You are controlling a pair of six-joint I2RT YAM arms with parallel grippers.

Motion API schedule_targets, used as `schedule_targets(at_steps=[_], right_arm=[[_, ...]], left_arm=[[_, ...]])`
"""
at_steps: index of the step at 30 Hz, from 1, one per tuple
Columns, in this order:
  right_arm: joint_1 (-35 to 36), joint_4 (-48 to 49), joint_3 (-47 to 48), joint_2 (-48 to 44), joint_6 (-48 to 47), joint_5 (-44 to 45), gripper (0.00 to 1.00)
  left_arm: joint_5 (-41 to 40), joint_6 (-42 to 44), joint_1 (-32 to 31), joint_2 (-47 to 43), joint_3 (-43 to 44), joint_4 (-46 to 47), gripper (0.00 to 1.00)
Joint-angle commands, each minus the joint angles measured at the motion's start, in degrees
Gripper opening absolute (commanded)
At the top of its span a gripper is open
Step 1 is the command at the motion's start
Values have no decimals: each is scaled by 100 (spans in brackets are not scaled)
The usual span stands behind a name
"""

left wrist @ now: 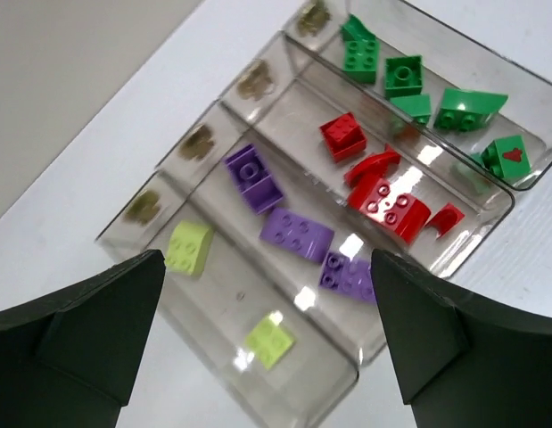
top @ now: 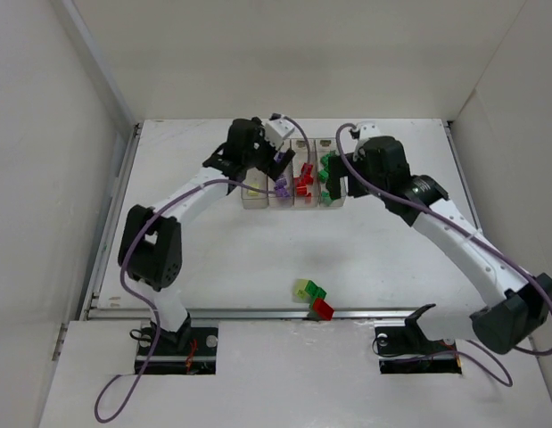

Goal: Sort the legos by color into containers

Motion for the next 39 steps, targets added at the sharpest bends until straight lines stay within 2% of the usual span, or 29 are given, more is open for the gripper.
schedule_targets(at_steps=[1, 4, 9, 14, 17, 21, 30, 39], right_arm=[[478, -764, -299, -268, -128, -658, 100], [1006, -1090, -545, -269, -66, -959, 100], [1947, -1466, -644, 222, -407, -1328, 100], [2150, -2083, -318, 741, -1793, -1600, 96], [2150, -2083, -379, 742, -2331, -1548, 94], [2325, -2083, -510, 1093, -2614, -2110, 91], [2511, -1952, -564, 1515, -2413, -2295, 90], [2879, -1653, -669, 2139, -1535, -1628, 83]], left_arm=[[-404, -847, 441, -1219, 35, -759, 100], [-755, -1120, 740, -2054, -719, -901, 100], [-756, -1173, 881, -3354, -1785, -771, 100], [-686, -1366, 881, -4103, -2489, -770, 100], [-686, -1419, 881, -4472, -2674, -770, 100], [-896, -1472, 881, -4807, -2859, -770, 100], [-1099, -1629, 881, -5272, -3097, -875, 100], [-1152, -1630, 881, -5326, -3220, -822, 100]])
